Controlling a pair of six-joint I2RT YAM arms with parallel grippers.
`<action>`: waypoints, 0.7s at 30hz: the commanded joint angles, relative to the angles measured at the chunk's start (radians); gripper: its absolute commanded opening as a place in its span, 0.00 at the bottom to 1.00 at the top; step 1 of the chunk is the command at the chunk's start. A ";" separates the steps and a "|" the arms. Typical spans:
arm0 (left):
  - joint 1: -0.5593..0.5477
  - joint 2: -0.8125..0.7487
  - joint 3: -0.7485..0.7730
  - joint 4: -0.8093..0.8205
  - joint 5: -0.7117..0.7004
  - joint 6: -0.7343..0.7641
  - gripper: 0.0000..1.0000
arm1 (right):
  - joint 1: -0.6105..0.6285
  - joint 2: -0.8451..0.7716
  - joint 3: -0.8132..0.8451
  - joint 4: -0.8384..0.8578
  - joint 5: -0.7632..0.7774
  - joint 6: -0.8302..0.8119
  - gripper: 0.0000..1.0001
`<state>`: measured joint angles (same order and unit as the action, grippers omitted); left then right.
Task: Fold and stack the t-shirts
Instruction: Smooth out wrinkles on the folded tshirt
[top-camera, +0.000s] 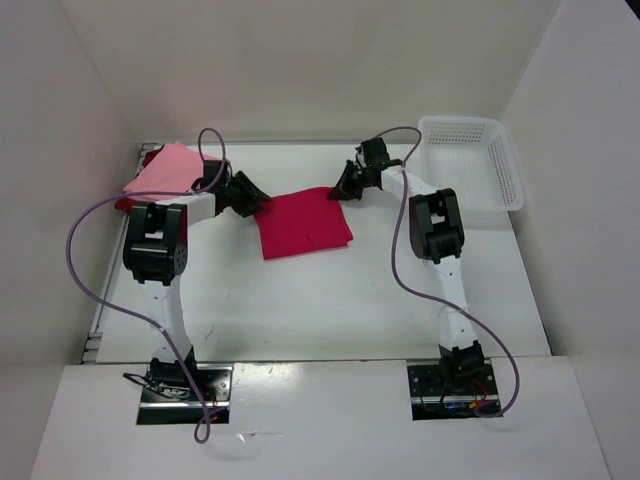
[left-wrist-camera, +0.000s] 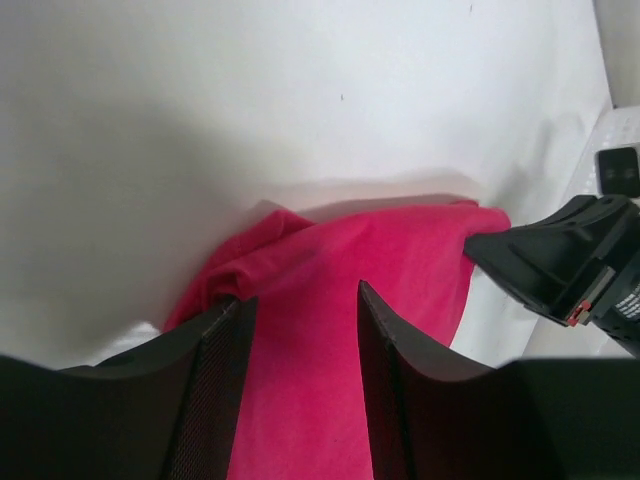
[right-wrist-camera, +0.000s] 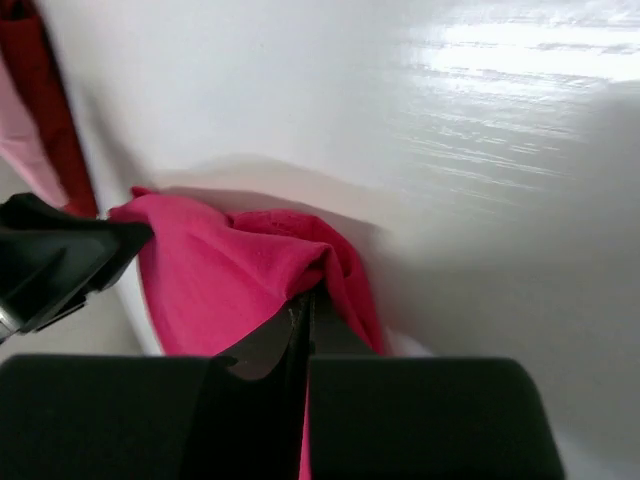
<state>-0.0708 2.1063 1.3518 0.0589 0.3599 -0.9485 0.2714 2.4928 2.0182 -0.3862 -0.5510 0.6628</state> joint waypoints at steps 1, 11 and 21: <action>0.019 -0.005 -0.026 0.068 0.008 0.017 0.52 | 0.009 0.029 0.082 -0.052 0.019 0.021 0.00; 0.032 -0.330 -0.175 0.058 -0.016 0.111 0.70 | 0.019 -0.129 0.019 -0.071 0.017 -0.031 0.03; 0.032 -0.330 -0.364 -0.028 -0.013 0.189 0.68 | 0.019 -0.405 -0.166 -0.043 0.008 -0.054 0.46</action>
<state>-0.0433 1.7382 1.0267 0.0631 0.3428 -0.8085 0.2790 2.2322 1.9285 -0.4618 -0.5373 0.6300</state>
